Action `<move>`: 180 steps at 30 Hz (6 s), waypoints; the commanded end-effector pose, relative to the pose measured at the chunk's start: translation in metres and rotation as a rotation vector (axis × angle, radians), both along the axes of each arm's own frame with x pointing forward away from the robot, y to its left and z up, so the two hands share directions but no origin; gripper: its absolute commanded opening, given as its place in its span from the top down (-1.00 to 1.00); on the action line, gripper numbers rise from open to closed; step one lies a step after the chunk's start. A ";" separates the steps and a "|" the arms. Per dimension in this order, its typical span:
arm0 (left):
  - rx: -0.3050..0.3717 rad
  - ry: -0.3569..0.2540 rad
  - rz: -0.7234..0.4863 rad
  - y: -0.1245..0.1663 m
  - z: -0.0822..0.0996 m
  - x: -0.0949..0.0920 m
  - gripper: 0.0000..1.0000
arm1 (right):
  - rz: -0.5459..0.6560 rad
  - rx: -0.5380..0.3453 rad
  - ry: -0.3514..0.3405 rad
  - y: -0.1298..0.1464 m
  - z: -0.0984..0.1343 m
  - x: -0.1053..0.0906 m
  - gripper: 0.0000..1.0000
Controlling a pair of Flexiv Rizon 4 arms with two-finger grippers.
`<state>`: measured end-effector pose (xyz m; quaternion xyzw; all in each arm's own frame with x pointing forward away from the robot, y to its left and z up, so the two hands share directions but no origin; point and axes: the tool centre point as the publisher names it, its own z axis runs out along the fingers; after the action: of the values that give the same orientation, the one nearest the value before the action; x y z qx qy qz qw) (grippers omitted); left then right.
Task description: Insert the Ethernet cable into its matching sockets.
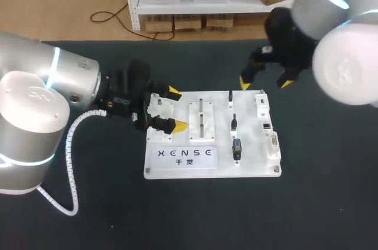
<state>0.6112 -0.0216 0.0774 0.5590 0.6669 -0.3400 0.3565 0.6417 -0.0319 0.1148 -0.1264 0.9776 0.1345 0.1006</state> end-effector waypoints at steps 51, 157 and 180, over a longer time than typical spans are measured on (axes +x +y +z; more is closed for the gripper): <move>-0.003 -0.001 -0.001 0.000 -0.001 0.000 -1.00 | -0.152 -0.255 0.142 0.049 -0.094 -0.020 0.37; -0.003 -0.001 -0.001 0.000 -0.001 0.000 -1.00 | -0.203 -0.284 0.232 -0.024 -0.084 -0.019 1.00; -0.003 -0.001 -0.001 0.000 -0.001 0.000 -1.00 | -0.199 -0.288 0.232 -0.026 -0.085 -0.018 1.00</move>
<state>0.6113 -0.0219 0.0775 0.5590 0.6673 -0.3399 0.3560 0.6241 -0.0583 0.0306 -0.0262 0.9994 -0.0036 -0.0201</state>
